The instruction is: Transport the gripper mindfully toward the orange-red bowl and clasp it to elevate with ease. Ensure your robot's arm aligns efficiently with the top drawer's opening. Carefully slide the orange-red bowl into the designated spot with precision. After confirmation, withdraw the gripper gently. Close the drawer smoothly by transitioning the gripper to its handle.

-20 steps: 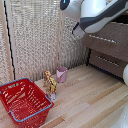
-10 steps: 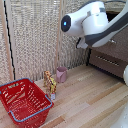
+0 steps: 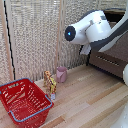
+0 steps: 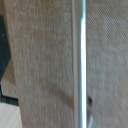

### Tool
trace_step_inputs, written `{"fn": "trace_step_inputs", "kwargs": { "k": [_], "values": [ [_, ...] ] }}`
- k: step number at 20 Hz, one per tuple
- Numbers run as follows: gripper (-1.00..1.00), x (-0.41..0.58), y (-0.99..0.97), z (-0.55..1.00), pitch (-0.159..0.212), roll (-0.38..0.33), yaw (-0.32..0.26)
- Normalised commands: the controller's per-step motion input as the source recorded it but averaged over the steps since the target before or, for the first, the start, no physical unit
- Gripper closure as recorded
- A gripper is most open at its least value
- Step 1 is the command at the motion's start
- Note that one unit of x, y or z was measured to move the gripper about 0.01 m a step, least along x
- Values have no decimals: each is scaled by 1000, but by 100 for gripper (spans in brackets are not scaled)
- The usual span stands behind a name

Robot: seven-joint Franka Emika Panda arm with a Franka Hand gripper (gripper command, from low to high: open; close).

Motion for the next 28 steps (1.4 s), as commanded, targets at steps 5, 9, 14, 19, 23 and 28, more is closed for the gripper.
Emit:
{"fn": "trace_step_inputs", "kwargs": {
  "k": [5, 9, 14, 19, 23, 28],
  "values": [
    [-100, 0, -608, 0, -56, 21, 12],
    [100, 2, -469, 55, -10, 55, 12],
    [100, 0, -300, 286, -36, 44, -2],
    [100, 2, -284, 527, -4, 24, -18],
    [100, 153, -512, 643, 21, 23, -38],
    [100, 258, -741, 709, 69, 20, -1]
  ]
}}
